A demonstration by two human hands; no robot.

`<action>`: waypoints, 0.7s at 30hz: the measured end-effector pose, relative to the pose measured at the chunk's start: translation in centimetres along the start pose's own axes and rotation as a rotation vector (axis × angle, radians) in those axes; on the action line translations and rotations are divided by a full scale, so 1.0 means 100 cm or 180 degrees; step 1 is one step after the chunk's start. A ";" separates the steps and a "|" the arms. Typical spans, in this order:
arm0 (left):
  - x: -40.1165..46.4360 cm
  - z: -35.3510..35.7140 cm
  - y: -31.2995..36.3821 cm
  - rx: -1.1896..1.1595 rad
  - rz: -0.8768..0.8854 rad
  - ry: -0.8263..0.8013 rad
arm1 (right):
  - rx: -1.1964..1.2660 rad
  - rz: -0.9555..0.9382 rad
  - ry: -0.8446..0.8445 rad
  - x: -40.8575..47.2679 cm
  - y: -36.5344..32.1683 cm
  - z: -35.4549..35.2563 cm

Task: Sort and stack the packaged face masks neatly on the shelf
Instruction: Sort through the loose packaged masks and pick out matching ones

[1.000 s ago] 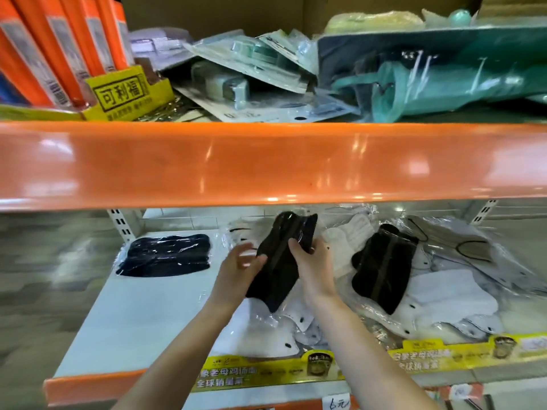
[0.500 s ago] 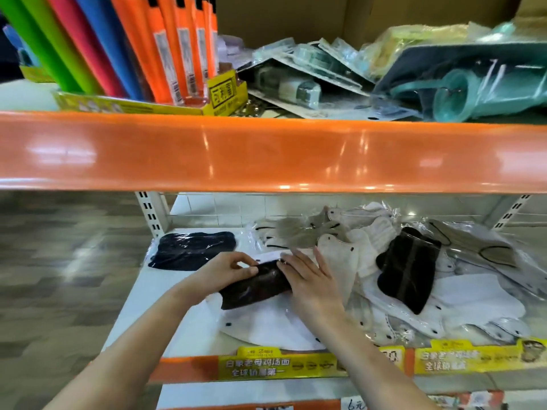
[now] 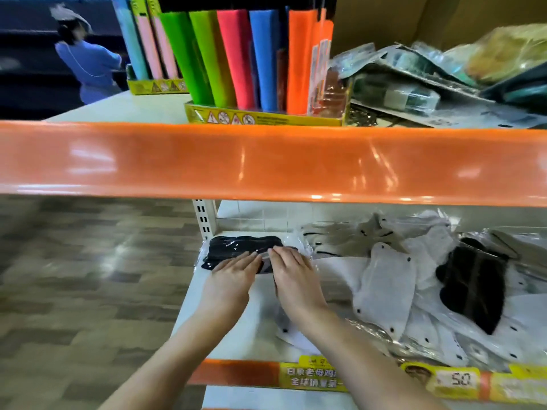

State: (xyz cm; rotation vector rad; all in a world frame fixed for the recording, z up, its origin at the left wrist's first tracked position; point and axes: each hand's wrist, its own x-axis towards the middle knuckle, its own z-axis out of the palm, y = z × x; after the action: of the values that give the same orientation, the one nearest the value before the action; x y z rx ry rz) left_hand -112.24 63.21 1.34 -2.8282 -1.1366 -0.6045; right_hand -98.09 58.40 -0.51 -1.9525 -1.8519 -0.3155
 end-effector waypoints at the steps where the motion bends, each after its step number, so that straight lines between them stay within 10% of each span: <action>1: 0.000 0.006 -0.012 0.0027 -0.0071 0.0073 | 0.0095 -0.0058 0.0061 0.002 -0.005 0.005; 21: 0.008 0.062 -0.052 0.0089 -0.0942 -0.0903 | 0.0440 0.0257 -0.0585 0.005 0.001 0.065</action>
State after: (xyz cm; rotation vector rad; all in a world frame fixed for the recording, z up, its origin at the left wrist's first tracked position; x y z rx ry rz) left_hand -113.09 68.66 -4.65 -2.8067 -1.6133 -0.1940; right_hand -98.77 61.78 -6.07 -2.0108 -1.8453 0.0178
